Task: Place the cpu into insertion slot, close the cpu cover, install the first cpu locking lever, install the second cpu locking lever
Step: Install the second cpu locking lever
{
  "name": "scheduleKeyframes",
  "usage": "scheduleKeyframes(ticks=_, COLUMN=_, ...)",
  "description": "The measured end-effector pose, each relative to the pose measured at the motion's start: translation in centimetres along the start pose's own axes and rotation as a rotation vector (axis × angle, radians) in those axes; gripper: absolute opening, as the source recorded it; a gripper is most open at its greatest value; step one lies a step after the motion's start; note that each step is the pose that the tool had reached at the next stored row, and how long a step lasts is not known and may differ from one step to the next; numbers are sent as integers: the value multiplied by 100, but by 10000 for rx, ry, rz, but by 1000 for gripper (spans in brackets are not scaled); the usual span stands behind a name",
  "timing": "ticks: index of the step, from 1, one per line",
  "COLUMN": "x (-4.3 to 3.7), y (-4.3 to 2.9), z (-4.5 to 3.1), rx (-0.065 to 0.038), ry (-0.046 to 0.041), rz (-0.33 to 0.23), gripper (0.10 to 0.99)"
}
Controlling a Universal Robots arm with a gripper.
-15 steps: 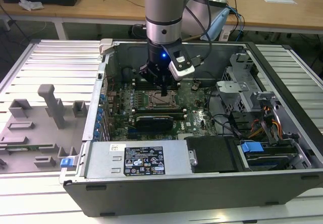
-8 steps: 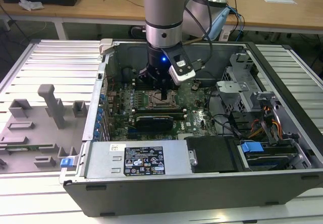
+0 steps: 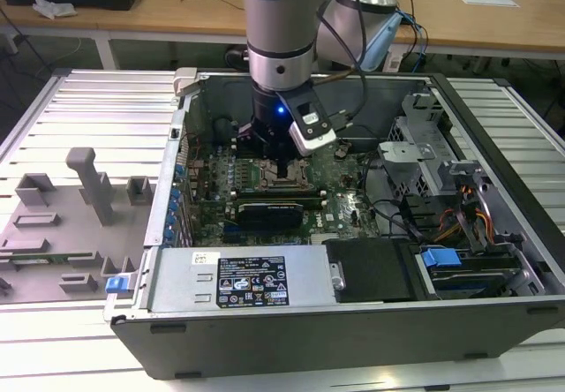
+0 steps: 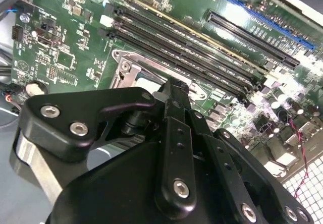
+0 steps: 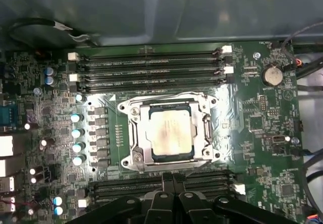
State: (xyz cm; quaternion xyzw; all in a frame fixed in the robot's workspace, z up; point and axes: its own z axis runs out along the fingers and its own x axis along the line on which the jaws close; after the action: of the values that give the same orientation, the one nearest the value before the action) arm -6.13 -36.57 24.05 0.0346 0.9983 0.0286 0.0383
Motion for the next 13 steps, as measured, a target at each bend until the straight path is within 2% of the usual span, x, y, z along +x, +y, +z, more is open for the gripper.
scheduleKeyframes(ticks=1, x=9, y=-10, z=9, rx=-63, ry=4, rz=7, gripper=106)
scheduleKeyframes(ticks=4, x=23, y=-52, z=38, rx=-158, ry=11, rz=15, gripper=106)
scheduleKeyframes(ticks=6, x=35, y=-99, z=66, rx=-271, ry=18, rz=24, gripper=106)
scheduleKeyframes(ticks=7, x=48, y=-113, z=79, rx=-364, ry=25, rz=32, gripper=106)
scheduleKeyframes(ticks=13, x=112, y=-184, z=147, rx=-647, ry=44, rz=53, gripper=106)
